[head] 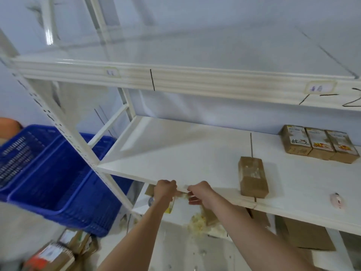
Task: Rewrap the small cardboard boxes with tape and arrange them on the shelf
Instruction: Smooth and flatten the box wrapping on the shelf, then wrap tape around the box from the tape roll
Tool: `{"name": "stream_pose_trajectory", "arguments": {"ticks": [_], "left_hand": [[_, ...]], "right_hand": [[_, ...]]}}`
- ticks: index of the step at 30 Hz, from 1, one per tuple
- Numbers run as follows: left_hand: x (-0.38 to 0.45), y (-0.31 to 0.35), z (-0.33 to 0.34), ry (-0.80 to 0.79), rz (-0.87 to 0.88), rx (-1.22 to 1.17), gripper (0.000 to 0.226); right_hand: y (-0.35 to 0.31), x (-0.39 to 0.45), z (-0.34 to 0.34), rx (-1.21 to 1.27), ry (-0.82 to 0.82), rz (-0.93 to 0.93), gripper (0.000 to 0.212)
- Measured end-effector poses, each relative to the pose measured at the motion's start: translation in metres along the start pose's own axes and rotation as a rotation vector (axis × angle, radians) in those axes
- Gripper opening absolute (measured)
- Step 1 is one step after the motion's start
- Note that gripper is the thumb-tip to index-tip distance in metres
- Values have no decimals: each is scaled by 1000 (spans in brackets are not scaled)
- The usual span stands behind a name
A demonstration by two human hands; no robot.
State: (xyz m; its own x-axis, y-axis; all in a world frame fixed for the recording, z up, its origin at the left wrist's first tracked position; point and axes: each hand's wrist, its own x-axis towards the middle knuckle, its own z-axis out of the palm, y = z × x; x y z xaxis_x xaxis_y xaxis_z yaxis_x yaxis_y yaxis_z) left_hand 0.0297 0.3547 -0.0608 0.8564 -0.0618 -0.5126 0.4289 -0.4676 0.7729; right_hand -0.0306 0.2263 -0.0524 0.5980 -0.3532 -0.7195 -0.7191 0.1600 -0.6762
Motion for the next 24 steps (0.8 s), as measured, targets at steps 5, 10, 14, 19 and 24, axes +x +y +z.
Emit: {"name": "stream_pose_trajectory", "arguments": {"ticks": [5,10,14,19,24], "left_hand": [[21,-25,-38,-37,-9,144,18],[62,-58,-47,-315,-77,277,40],[52,-44,-48,-374,-101,363,52],[41,-31,-48,-394,-97,314,35],[51,-34,-56,-403,-140,279,48]], "right_hand": [[14,2,39,-97,-38,64,36],[20,4,63,-63,-31,62,20],[17,8,77,10,-25,52,17],[13,19,89,74,13,56,23],[11,23,92,108,96,77,26]]}}
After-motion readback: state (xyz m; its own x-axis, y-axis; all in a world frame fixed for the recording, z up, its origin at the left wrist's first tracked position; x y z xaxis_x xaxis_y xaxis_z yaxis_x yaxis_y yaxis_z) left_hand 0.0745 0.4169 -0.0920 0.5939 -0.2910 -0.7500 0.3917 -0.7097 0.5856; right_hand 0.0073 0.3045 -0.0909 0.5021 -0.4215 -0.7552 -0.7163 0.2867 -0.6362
